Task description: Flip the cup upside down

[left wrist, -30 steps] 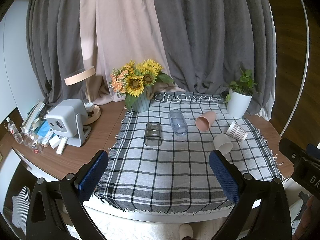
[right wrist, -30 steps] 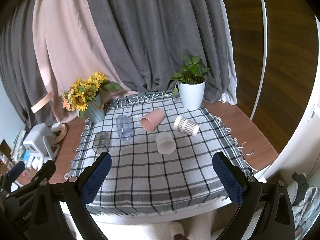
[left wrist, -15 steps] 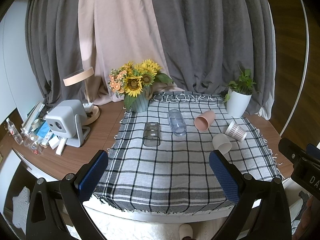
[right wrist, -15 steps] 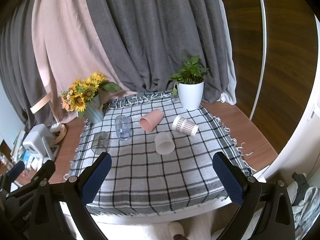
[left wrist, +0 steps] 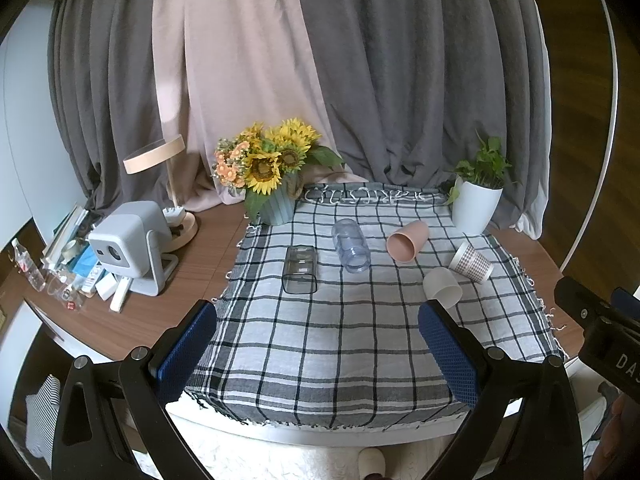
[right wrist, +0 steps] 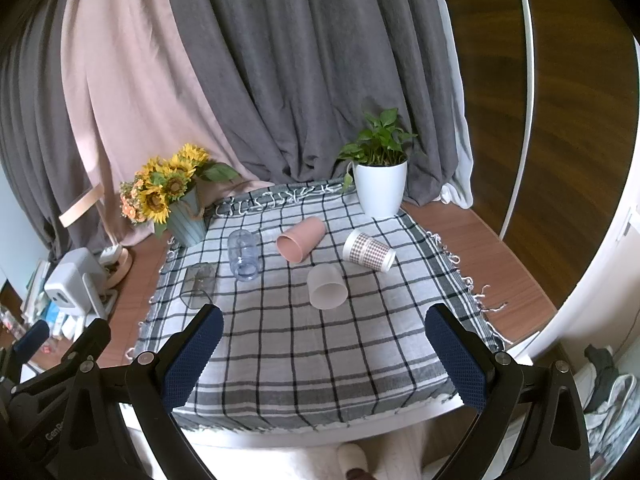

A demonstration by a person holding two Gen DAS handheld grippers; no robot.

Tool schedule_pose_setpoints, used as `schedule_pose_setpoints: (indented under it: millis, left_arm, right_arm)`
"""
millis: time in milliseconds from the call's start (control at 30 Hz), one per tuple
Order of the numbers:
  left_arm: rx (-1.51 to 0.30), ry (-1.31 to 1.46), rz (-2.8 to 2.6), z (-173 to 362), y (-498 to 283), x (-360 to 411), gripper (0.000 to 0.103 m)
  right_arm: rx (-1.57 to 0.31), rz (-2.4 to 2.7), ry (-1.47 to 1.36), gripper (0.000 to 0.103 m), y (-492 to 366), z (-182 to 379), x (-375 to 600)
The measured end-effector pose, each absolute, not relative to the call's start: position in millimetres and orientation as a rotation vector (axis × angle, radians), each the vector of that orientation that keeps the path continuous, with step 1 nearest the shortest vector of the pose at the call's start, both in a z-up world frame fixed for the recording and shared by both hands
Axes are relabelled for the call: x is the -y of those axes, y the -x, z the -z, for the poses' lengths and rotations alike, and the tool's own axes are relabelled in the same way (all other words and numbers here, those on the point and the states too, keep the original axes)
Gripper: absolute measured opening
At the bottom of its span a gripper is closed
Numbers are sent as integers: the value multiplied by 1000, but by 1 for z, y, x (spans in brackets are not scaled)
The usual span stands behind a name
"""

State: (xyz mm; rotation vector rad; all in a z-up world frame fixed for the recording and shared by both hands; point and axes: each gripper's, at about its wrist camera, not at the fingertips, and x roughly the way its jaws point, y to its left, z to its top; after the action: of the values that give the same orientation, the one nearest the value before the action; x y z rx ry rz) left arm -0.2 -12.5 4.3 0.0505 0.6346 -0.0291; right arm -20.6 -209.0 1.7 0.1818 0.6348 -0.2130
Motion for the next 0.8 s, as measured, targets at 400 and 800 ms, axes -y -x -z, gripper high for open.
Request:
schedule_pose_setpoints:
  millis: [400,800]
  left_arm:
    - [-757,-86,9,36,-41,36,103]
    - [-940,-91,-39,91,-121,59,103]
  right_arm:
    - [-702,199,-201,102,-2,28,226]
    - [-864,109,-176,101,-104,78,244]
